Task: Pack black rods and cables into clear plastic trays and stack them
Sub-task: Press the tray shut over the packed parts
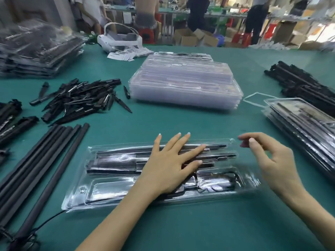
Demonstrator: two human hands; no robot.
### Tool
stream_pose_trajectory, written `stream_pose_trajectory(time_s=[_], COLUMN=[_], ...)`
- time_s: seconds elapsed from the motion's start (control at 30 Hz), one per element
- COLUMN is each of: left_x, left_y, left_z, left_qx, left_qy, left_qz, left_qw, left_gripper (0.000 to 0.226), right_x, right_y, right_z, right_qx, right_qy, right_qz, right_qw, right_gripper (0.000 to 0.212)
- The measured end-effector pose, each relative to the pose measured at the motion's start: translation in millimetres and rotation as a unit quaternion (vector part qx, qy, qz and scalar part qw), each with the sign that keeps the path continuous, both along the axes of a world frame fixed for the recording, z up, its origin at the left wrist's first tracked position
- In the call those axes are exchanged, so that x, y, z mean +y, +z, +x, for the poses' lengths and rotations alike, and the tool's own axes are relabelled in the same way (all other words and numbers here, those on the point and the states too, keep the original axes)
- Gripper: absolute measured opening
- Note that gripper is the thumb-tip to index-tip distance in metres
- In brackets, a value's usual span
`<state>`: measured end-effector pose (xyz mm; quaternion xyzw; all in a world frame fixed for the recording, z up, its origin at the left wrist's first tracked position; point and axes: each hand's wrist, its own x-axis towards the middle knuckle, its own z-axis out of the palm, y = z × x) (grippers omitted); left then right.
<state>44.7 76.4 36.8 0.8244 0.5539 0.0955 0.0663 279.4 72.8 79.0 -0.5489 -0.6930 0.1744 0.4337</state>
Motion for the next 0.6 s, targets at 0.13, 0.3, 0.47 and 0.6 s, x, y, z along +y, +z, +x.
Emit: stream_pose_trajectory(time_s=[0.13, 0.3, 0.47, 0.6], left_x=[1, 1, -1, -1], left_y=[1, 3, 5, 4], left_z=[-2, 0, 1, 0], left_qx=[-0.001, 0.007, 0.006, -0.005], left_qy=[0.005, 0.004, 0.010, 0.006], left_qz=[0.012, 0.020, 0.049, 0.052], left_qw=[1.000, 1.000, 0.999, 0.999], left_gripper=[0.050, 0.052, 0.054, 0.052], right_x=[-26, -28, -19, -15], right_y=[-3, -4, 0, 1], right_z=[38, 32, 34, 38], right_qx=[-0.181, -0.126, 0.030, 0.185], right_qy=[-0.040, -0.011, 0.003, 0.017], right_qz=[-0.185, -0.286, -0.387, -0.454], right_qw=[0.965, 0.950, 0.922, 0.871], right_gripper=[0.028, 0.044, 0.063, 0.059])
